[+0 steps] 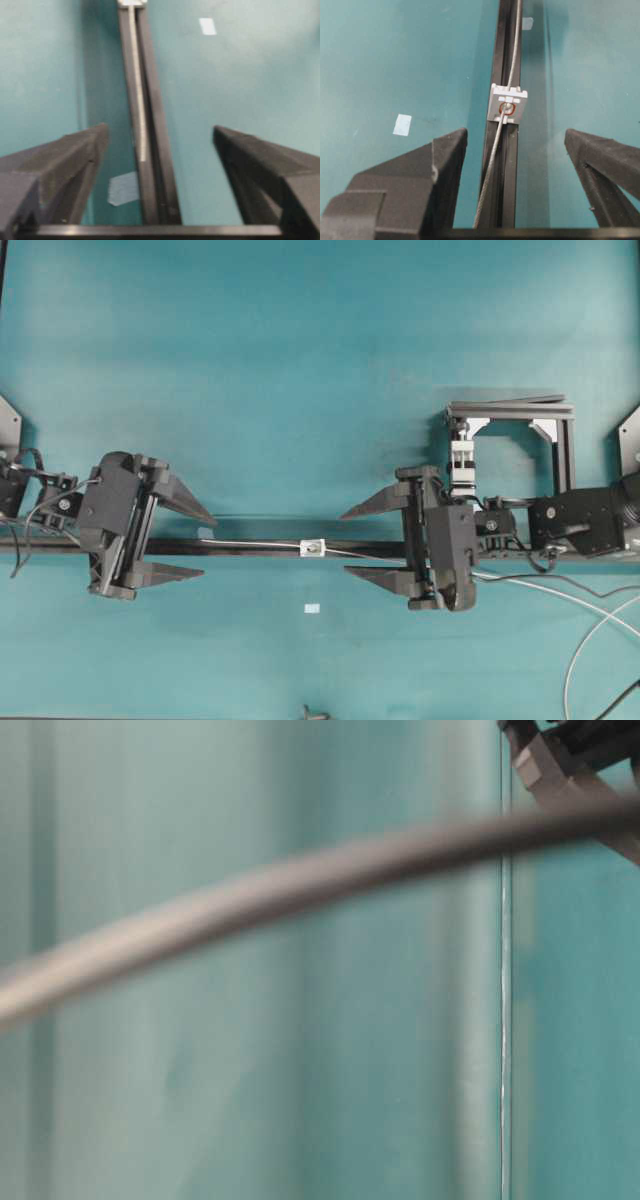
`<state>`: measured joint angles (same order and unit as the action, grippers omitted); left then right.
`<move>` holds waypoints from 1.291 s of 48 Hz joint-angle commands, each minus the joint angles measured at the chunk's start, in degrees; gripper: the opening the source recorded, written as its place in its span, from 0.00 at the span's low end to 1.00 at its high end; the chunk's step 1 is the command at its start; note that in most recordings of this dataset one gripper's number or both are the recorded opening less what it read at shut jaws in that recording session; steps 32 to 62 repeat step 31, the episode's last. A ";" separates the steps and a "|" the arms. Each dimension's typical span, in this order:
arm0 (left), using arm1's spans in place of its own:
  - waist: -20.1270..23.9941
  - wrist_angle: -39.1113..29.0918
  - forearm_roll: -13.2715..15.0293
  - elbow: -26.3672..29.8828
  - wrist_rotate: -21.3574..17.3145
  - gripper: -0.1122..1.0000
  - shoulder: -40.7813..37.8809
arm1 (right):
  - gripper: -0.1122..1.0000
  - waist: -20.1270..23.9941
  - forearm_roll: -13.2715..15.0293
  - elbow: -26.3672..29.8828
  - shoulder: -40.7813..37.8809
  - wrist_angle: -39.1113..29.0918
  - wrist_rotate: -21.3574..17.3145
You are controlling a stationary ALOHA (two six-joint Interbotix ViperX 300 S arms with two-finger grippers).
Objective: Insert the wire through the hole in the metal fitting marked with a red label.
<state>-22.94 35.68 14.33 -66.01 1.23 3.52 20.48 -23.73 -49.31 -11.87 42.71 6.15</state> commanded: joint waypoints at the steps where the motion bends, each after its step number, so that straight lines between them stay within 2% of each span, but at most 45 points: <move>1: 0.09 0.26 -0.09 0.62 -0.18 0.80 0.97 | 0.90 0.18 0.18 0.79 1.58 0.26 0.00; 17: 1.41 0.26 -0.09 0.26 -0.97 0.81 2.99 | 0.90 0.18 0.18 0.44 3.52 0.26 -0.26; 31: 4.48 0.62 -0.09 -0.26 -2.81 0.81 4.39 | 0.90 0.18 0.18 -2.64 7.38 0.88 0.00; 62: 4.48 0.62 -0.09 -0.26 -2.81 0.81 4.39 | 0.90 0.18 0.18 -2.64 7.38 0.88 0.00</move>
